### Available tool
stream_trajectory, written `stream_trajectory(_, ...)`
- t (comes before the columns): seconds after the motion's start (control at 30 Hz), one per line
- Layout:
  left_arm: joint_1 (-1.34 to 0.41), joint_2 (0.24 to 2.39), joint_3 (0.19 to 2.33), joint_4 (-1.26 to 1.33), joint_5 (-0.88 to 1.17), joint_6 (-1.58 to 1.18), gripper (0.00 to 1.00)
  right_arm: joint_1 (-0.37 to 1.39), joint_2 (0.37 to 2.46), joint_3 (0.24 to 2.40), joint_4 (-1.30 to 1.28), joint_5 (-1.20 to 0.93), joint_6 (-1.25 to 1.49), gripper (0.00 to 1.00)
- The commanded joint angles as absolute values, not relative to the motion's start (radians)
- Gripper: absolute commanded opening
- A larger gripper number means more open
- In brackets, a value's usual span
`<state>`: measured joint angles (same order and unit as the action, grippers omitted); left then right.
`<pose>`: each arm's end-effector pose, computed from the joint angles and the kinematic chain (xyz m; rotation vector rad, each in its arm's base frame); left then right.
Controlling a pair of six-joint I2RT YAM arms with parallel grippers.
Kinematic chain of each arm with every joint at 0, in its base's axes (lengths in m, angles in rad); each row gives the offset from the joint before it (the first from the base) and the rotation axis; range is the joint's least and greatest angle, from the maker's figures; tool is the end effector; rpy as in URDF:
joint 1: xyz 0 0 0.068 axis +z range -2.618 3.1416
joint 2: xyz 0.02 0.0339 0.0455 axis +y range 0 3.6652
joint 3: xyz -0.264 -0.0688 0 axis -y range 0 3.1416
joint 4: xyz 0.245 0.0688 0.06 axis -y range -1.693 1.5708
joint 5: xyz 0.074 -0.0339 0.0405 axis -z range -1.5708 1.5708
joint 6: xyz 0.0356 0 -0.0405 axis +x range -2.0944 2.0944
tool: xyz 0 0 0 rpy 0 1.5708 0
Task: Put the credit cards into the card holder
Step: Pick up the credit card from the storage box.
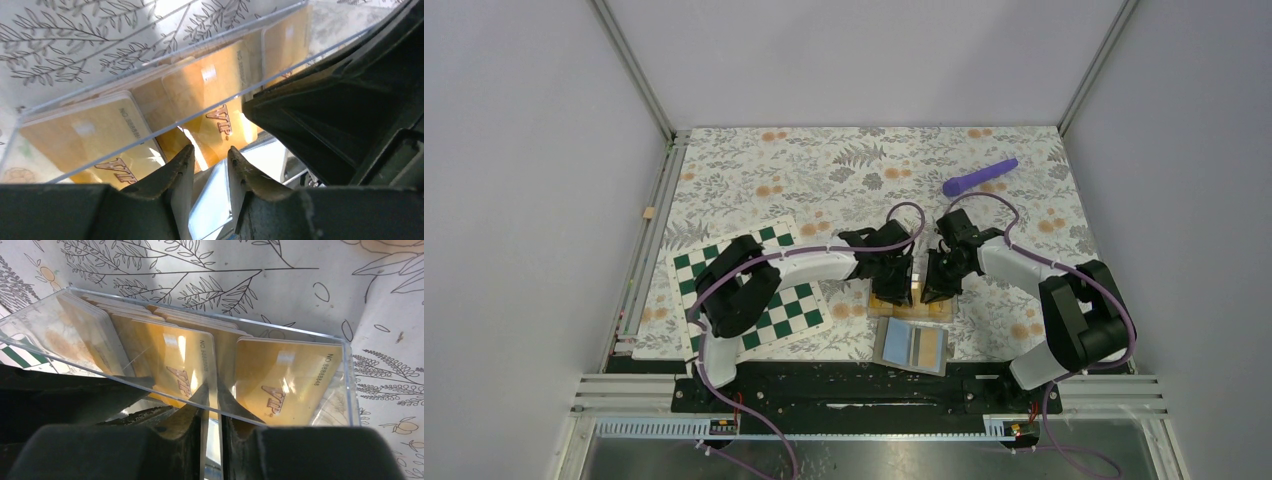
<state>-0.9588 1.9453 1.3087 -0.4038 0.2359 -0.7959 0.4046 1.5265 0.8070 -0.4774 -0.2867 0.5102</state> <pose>0.2254 -0.3356 0.1681 0.3253 2.8510 -0.8163 0.2457 0.1162 0.1602 0.0732 2.8698 0.6113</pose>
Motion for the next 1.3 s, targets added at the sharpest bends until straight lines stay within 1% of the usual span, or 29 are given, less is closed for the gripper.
stream_trajectory(0.0, -0.968, 1.972, 1.370, -0.432, 0.174, -0.813, 0.32, 0.398, 1.553, 0.792, -0.464, -0.318, 0.499, 0.16)
stream_trajectory(0.1, -0.976, 1.992, 1.396, -0.486, 0.147, -0.806, 0.36, 0.397, 1.564, 0.790, -0.459, -0.326, 0.499, 0.13)
stream_trajectory(0.3, -0.994, 2.003, 1.443, -0.577, 0.072, -0.786, 0.41, 0.397, 1.580, 0.780, -0.452, -0.327, 0.502, 0.00)
stream_trajectory(0.47, -0.994, 2.016, 1.440, -0.574, 0.090, -0.785, 0.41, 0.398, 1.588, 0.776, -0.449, -0.326, 0.502, 0.00)
stream_trajectory(0.53, -0.995, 2.023, 1.426, -0.532, 0.134, -0.794, 0.39, 0.397, 1.588, 0.776, -0.447, -0.328, 0.503, 0.00)
stream_trajectory(0.7, -0.994, 2.005, 1.384, -0.413, 0.210, -0.827, 0.30, 0.397, 1.578, 0.774, -0.434, -0.353, 0.504, 0.00)
stream_trajectory(0.93, -0.982, 1.927, 1.334, -0.319, 0.230, -0.839, 0.20, 0.394, 1.524, 0.791, -0.470, -0.329, 0.506, 0.00)
stream_trajectory(1.27, -0.959, 1.829, 1.273, -0.211, 0.255, -0.852, 0.16, 0.390, 1.494, 0.806, -0.497, -0.315, 0.494, 0.00)
